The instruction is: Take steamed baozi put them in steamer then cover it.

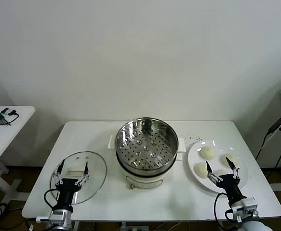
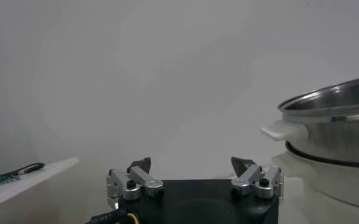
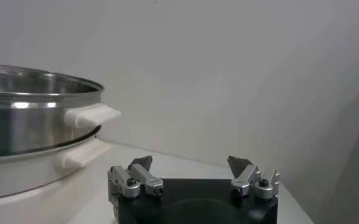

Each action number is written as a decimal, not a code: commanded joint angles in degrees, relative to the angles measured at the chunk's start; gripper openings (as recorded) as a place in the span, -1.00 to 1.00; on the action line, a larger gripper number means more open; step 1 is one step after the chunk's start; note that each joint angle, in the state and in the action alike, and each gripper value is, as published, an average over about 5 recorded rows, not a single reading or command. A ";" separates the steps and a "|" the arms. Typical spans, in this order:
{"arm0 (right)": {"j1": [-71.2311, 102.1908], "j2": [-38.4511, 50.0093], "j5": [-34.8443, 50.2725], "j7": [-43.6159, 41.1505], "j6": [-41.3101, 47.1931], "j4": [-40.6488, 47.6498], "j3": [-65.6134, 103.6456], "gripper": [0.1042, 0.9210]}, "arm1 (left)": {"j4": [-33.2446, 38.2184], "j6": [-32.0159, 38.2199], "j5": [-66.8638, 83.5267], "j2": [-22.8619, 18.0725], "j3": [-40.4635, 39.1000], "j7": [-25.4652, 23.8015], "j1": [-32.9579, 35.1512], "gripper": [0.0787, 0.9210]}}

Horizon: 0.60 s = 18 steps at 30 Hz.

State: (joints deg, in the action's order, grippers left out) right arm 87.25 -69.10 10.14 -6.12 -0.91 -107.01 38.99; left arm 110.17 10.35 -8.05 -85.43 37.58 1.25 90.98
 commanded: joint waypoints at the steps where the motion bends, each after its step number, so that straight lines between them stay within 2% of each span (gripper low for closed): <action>1: -3.26 5.73 -4.44 -5.30 5.21 0.89 0.68 0.76 | 0.14 -0.12 -0.13 0.13 -0.37 1.80 -0.14 0.77; 5: -7.45 15.76 -6.60 -13.50 7.73 4.00 -0.15 0.76 | 0.58 -0.89 -0.39 0.76 -0.38 2.01 0.06 0.77; 11: -15.73 35.85 -11.58 -32.34 14.37 10.84 -6.30 0.76 | 1.15 -0.93 -0.21 1.54 -0.31 1.92 0.18 0.77; 18: -45.55 44.87 -17.63 -48.92 13.45 23.59 -31.97 0.76 | 1.41 -1.48 1.26 1.59 0.25 1.81 0.90 0.77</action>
State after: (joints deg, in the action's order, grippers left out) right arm 67.15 -40.33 -0.89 -34.60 9.16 -95.09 27.34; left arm 111.40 9.56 -7.85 -84.21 37.42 2.74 91.36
